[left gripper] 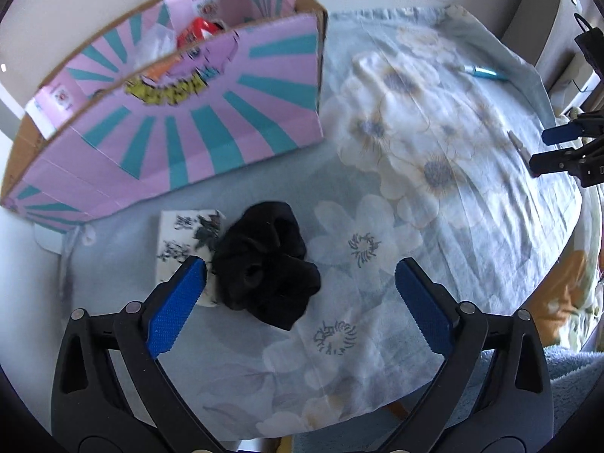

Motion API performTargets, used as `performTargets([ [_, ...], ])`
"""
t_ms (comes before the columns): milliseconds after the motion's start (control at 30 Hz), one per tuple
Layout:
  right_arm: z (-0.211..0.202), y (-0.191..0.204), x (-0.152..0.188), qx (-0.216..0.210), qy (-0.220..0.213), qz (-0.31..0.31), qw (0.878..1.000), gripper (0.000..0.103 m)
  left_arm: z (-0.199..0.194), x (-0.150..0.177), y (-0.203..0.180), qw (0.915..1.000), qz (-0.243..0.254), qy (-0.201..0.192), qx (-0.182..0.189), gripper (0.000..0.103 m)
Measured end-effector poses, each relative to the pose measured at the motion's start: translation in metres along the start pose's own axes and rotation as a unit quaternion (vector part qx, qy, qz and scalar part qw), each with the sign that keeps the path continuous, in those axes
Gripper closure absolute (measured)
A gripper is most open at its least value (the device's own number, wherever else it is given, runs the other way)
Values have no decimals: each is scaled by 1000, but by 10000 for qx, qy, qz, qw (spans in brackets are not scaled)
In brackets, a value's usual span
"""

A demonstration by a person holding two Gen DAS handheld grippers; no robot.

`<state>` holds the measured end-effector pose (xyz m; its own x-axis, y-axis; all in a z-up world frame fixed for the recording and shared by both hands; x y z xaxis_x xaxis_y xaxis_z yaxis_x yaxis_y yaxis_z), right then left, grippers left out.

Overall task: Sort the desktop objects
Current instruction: 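Grasp the black cloth with the left tool while the right tool grasps the lipstick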

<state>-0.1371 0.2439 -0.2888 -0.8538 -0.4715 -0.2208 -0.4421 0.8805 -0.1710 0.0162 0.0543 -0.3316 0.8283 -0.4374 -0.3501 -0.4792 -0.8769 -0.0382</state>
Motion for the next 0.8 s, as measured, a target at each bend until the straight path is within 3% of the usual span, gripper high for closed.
performTargets([
  [267,19,-2,11,-5,182,255,9995,68,21,10,-4,9997,12,235,98,15],
  [500,21,-10,14,53,200,568,9982,80,23,10,2,9997,39,227,51,28],
  [600,21,-13,15,108,244,595,9979,91,20,9,8,9997,5,233,37,43],
  [667,22,-15,17,155,274,568,9979,92,18,8,15,9997,-12,216,-67,61],
  [800,21,-15,20,253,280,524,9979,92,15,6,21,9997,44,187,-154,78],
])
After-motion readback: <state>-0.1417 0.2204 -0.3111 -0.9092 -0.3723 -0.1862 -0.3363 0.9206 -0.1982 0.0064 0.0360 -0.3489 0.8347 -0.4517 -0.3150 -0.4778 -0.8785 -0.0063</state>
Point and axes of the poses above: each gripper's, at about its wrist camera, not at the fingertips, and z roughly the way its jaws point, y to its left, x to its underside, the point moved 9 cm from there along z, roughly the way its jaws point, and after that the axes turned 6 degrees about x, right-handed, at the moved point
